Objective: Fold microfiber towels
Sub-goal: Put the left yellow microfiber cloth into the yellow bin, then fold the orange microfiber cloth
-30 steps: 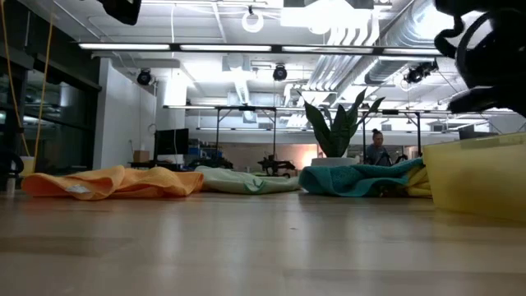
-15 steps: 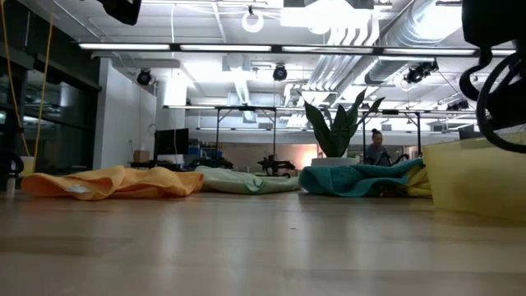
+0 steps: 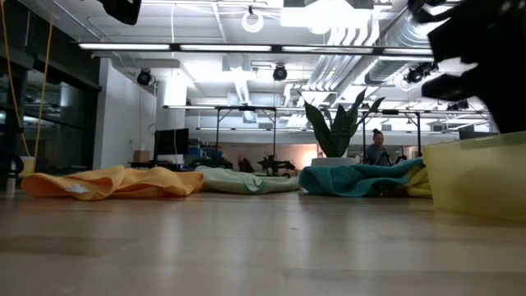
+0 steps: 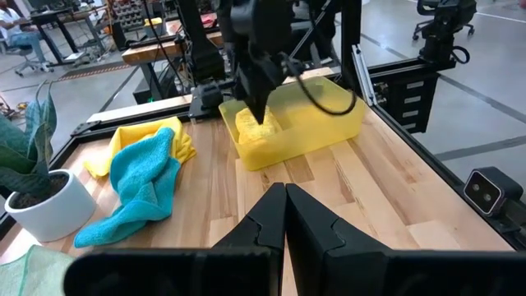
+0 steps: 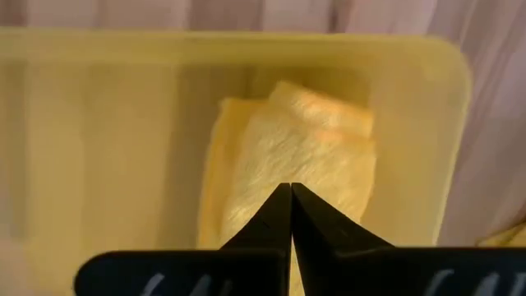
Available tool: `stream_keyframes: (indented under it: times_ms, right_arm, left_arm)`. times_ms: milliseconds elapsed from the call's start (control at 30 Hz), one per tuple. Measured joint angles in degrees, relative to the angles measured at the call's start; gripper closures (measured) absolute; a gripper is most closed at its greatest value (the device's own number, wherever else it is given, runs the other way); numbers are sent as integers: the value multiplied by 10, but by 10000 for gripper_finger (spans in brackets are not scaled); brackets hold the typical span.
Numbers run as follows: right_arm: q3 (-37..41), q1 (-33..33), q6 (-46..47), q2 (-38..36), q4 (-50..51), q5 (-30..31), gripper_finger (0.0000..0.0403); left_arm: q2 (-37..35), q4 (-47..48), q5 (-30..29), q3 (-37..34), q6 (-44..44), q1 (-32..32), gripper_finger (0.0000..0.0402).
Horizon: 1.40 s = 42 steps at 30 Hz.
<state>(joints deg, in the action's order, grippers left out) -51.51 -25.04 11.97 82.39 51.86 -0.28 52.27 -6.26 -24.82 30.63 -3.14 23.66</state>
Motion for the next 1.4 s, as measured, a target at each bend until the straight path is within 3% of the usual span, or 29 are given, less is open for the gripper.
stream_keyframes:
  times_ms: [433,600,733,867,967,1133,1267,1400]
  right_arm:
    - [70,37,0,0,-81,-9,403]
    - [38,36,0,-4,-36,-31,403]
    - [-35,30,0,-28,43,28,403]
    - [-92,30,-7,-67,25,144,403]
    - [-87,40,-62,-101,-87,206,403]
    - [14,91,-212,-139,-404,206,403]
    - [119,151,-298,-123,-703,122,403]
    - [185,199,-328,-86,-907,52,403]
  left_arm:
    - [0,0,0,0,0,0,402]
    - [0,0,0,0,0,0,402]
    - [0,0,0,0,0,0,401]
    - [-5,24,-2,3,-7,0,401]
    - [-21,80,-17,25,5,7,402]
    - [-49,106,-76,31,9,32,401]
    - [-62,109,-124,23,4,45,401]
    - [-68,66,-121,-19,-25,33,402]
